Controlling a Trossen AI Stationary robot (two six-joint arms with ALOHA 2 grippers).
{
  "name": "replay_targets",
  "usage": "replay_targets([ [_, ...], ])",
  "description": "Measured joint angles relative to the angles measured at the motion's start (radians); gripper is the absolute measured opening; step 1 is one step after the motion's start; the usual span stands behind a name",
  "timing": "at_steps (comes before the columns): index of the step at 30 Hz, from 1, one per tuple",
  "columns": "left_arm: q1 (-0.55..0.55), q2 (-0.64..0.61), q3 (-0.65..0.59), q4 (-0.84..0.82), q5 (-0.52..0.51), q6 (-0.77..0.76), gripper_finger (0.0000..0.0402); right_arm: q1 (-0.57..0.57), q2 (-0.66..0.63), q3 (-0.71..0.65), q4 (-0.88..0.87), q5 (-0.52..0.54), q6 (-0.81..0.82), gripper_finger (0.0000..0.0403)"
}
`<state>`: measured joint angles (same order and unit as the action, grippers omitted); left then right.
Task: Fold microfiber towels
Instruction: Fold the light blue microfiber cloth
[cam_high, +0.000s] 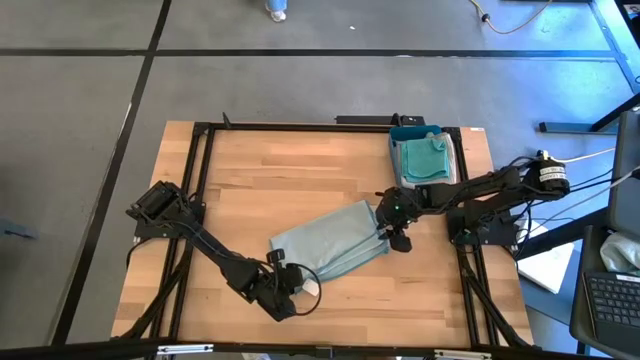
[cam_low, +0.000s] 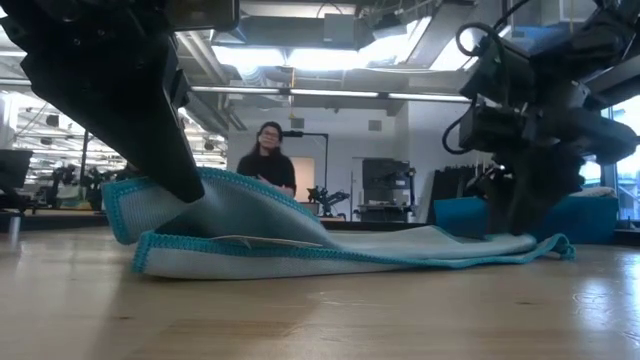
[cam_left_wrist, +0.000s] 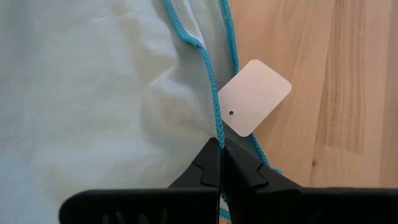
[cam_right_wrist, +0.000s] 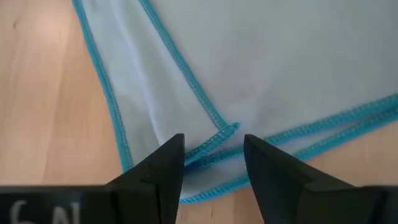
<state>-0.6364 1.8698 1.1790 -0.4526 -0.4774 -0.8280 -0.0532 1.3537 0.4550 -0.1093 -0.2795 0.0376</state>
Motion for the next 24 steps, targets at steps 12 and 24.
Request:
replay_targets([
  [12,0.0,0.0,0.0,0.0,0.0,-0.002,0.0,0.022,0.0,-0.004,0.008,-0.071,-0.016,0.0034],
  [24,0.0,0.0,0.0,0.0,0.0,0.0,0.0,0.021,0.0,0.01,0.0,-0.134,0.035,0.0124],
])
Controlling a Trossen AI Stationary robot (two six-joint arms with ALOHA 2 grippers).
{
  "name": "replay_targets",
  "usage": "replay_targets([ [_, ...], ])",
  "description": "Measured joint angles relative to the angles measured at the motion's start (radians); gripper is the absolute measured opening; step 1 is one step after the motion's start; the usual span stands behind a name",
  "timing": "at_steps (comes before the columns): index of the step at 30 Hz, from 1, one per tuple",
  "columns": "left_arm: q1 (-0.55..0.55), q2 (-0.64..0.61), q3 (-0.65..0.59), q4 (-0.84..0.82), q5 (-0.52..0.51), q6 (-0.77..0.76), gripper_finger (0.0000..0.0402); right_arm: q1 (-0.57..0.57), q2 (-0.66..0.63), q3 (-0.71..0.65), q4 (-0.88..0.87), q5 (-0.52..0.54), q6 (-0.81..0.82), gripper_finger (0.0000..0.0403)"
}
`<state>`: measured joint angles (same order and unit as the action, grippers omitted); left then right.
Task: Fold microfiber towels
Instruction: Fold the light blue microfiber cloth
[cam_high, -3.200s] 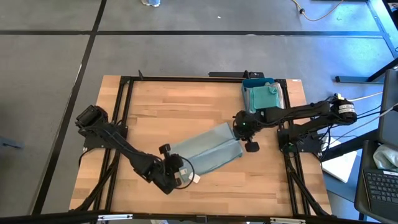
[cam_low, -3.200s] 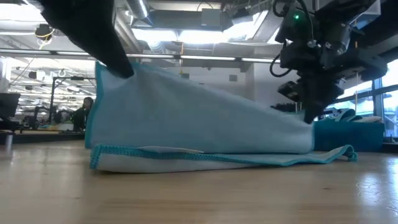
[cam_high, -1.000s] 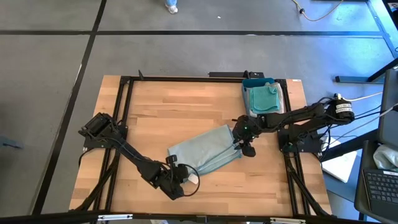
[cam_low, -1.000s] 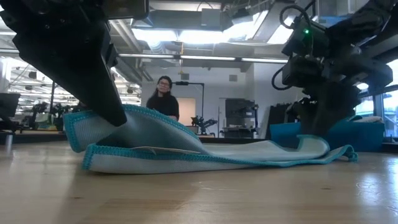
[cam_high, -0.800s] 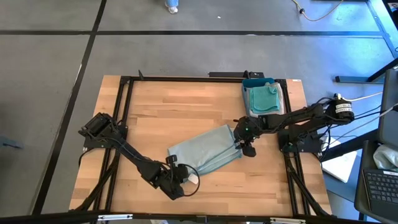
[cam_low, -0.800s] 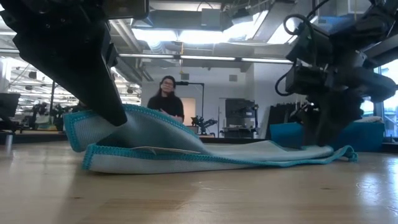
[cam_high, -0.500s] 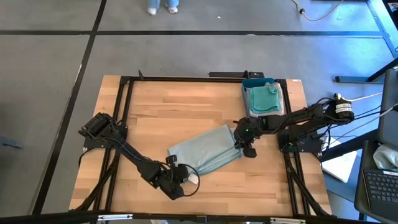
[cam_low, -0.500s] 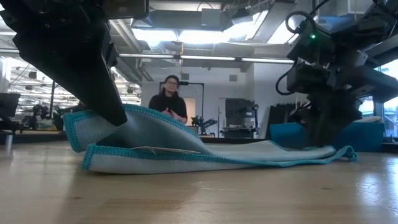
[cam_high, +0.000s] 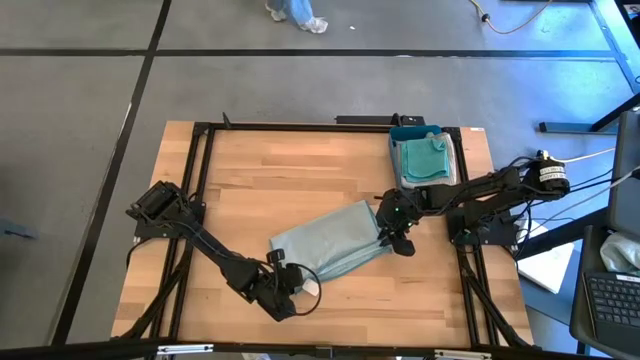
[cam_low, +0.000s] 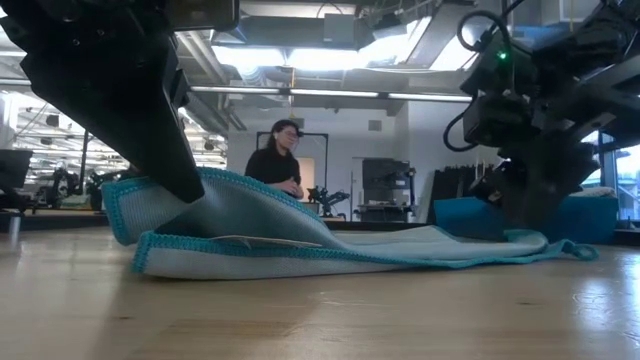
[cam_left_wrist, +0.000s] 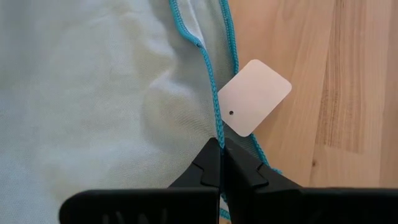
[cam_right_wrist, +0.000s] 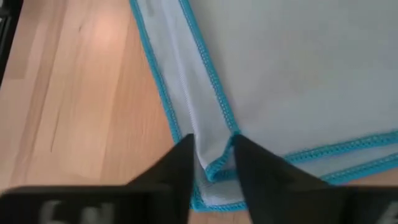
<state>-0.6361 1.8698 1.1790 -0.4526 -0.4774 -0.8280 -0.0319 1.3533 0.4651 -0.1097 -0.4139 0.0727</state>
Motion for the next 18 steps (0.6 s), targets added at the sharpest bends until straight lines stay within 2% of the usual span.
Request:
replay_targets([
  [5,0.0,0.0,0.0,0.0,0.0,0.0,0.0,0.0,-0.001,0.006,-0.011,0.053,0.025,0.0218],
  [8,0.0,0.0,0.0,0.0,0.0,0.0,0.0,0.0,-0.001,0.006,-0.061,0.088,0.054,0.0252],
  [13,0.0,0.0,0.0,0.0,0.0,0.0,0.0,0.001,-0.001,0.006,-0.097,0.088,0.08,0.0265],
  [18,0.0,0.0,0.0,0.0,0.001,0.0,0.0,0.015,-0.001,0.006,-0.082,0.086,0.084,0.0245],
])
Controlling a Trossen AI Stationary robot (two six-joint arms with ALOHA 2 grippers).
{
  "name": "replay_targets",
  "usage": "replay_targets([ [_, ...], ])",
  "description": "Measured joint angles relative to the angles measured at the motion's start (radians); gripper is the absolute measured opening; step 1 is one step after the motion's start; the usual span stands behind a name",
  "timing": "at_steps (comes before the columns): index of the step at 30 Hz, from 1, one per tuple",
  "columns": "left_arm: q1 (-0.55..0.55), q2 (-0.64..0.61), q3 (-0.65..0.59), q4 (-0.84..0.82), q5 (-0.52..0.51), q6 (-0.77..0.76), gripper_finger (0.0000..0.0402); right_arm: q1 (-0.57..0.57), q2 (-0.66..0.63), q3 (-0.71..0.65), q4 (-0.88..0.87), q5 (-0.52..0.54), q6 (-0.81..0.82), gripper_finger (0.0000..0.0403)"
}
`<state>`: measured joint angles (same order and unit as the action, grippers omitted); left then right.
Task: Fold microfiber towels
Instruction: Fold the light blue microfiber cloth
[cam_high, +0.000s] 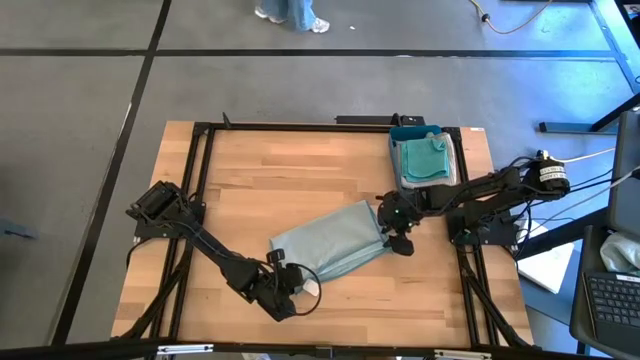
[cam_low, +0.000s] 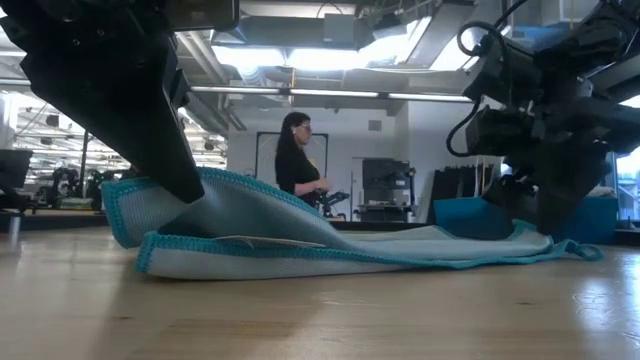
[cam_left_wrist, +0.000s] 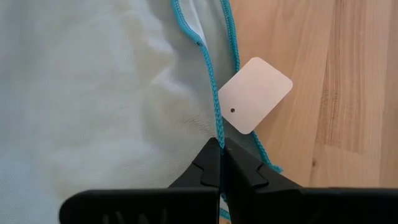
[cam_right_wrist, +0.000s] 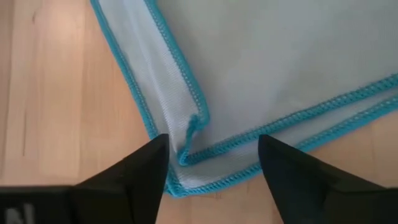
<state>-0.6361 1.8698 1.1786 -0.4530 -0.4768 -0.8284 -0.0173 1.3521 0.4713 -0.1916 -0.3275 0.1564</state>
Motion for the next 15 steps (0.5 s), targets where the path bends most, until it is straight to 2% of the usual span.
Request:
replay_targets([
  [9,-0.002,0.0,0.0,0.0,0.01,-0.005,0.0,0.033,0.0,0.0,0.005,0.019,-0.03,0.0167],
  [15,-0.002,0.0,0.0,-0.001,0.01,-0.006,0.0,0.036,0.0,0.0,0.013,0.099,-0.08,0.0085],
])
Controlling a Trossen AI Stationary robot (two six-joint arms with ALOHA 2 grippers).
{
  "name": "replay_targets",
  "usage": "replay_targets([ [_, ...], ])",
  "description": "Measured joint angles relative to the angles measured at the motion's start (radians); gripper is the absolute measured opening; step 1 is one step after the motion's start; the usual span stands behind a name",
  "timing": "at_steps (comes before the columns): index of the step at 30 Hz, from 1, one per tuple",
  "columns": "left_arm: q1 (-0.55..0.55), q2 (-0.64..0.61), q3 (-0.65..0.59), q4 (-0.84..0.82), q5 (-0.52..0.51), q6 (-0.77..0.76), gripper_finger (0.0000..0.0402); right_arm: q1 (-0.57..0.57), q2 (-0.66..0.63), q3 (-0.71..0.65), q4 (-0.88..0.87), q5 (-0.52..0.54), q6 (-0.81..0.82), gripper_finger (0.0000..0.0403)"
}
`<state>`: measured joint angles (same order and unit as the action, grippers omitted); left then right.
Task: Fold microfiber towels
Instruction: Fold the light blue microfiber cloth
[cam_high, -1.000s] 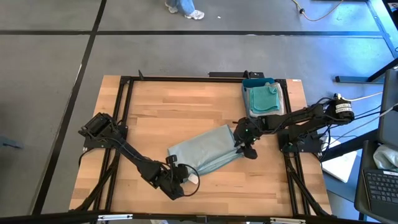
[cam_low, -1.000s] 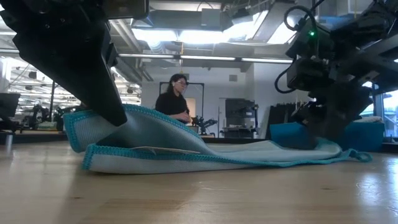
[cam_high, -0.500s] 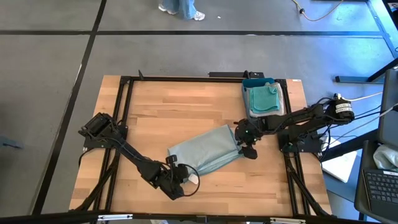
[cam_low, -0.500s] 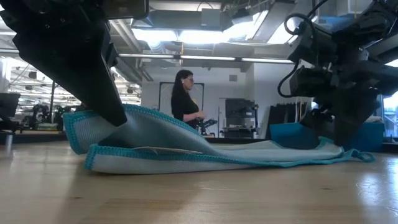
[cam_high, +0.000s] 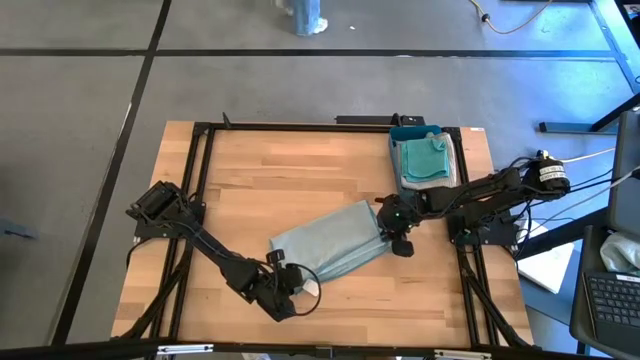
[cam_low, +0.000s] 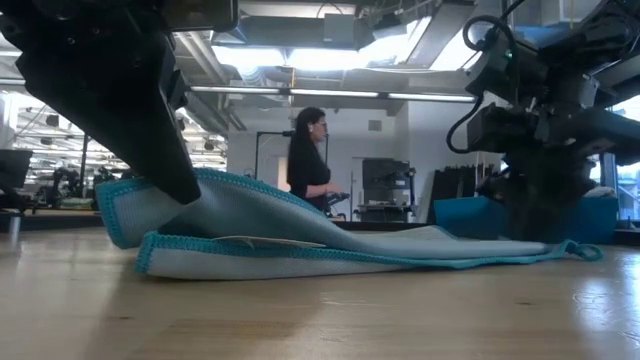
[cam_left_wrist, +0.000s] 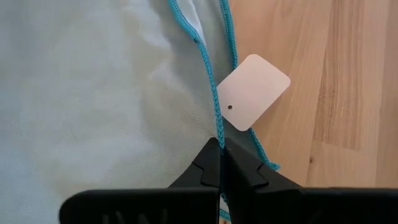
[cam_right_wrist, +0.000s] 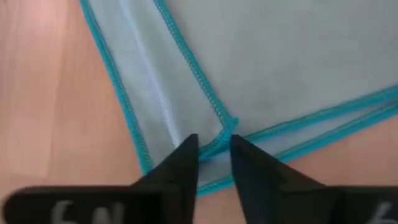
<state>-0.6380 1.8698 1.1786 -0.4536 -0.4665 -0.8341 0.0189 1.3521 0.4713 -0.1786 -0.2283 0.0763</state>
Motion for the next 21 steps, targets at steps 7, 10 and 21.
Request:
replay_targets([
  [7,0.0,0.0,0.0,-0.002,0.001,0.003,0.0,0.0,0.0,0.0,0.003,-0.001,-0.055,0.0009],
  [10,0.0,0.0,0.0,-0.009,0.001,0.004,0.0,0.0,-0.003,0.0,0.001,-0.017,-0.054,0.0006],
  [21,0.001,0.0,0.0,-0.01,0.013,0.007,0.0,0.001,-0.026,0.0,-0.021,-0.193,0.102,0.0063],
])
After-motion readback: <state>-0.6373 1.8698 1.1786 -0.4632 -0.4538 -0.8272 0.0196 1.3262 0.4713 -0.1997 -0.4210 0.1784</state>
